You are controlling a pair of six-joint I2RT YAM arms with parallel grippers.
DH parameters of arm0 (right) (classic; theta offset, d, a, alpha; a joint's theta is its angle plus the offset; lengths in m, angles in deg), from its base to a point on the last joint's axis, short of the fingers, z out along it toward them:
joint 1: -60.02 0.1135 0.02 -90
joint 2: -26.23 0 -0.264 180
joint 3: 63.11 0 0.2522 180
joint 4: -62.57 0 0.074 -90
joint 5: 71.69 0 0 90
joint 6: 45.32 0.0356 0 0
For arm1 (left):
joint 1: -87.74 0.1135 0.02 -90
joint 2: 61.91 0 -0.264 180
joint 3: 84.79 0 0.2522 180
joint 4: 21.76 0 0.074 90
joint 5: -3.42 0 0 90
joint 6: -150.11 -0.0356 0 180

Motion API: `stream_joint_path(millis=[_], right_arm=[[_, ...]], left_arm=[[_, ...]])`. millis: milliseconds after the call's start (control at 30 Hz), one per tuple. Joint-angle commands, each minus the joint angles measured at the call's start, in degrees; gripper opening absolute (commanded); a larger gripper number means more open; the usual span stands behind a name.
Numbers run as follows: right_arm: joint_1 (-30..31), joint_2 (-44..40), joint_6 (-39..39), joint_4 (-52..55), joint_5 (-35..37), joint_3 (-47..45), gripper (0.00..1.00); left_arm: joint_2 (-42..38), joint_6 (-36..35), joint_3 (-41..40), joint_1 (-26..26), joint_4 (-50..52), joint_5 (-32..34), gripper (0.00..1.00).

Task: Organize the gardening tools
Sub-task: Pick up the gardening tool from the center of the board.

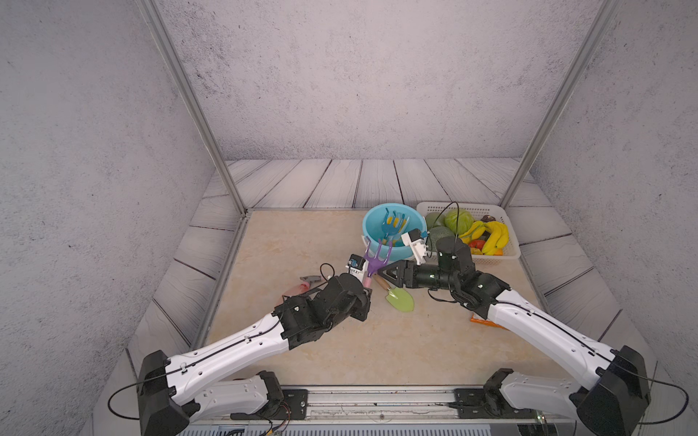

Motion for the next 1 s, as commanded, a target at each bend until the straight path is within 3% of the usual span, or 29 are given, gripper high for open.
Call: stream_joint_path(millis=[0,300,733,833,967], right_arm=[[0.93,2.43,1.89,-3.89,-1.22,2.42,0.6],[1.86,5.1,2.61,-4.7,-0.26,5.17,0.47],[1.86,5.5,2.99,-6.12,0.68,4.53,0.05],[1.86,5.46,2.63,-6.1,1.39,4.35,0.0],[1.86,5.13,0.99,-3.77,3.8,5.13,0.0]], left_arm=[[-1.75,-1.35,1.77,-0.18,-3.61,-1.04,0.0],[-1.11,-2.3,3.41,-0.28,-5.54,-3.22,0.0],[0.02,-2.59,3.5,-0.21,-5.92,-3.26,0.0],[0.04,-2.4,3.48,-0.27,-5.3,-2.42,0.11],[-0.2,-1.37,3.14,-0.11,-3.43,0.48,0.47]])
